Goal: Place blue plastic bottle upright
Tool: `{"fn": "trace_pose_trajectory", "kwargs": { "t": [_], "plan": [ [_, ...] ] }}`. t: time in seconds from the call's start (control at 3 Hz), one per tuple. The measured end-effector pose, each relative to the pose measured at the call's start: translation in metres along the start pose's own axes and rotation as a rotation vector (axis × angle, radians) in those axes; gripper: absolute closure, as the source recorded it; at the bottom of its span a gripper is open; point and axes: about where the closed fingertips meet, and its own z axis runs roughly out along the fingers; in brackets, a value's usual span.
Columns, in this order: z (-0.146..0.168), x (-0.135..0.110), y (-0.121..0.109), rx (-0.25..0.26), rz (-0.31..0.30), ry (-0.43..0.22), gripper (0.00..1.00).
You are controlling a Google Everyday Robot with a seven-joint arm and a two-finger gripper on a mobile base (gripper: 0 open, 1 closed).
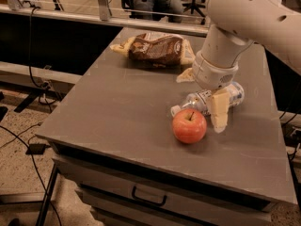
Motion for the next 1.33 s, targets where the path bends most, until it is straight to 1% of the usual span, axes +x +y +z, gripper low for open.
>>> {"fn": "trace_pose_trajectory", "kwargs": {
  "t": [0.33,0.67,1.0,1.33],
  "plan": [
    [0.0013,0.0003,-0.0002,0.002,0.002,0.004,0.12],
    [0.0018,-0.0002,-0.0011,0.005,0.001,0.004,0.37],
    [0.0024,-0.0007,-0.0018,0.007,0.0,0.004,0.59],
    [-0.006,-0.0076,-0.0061,-0.019,-0.018,0.016,0.83]
  ]
}}
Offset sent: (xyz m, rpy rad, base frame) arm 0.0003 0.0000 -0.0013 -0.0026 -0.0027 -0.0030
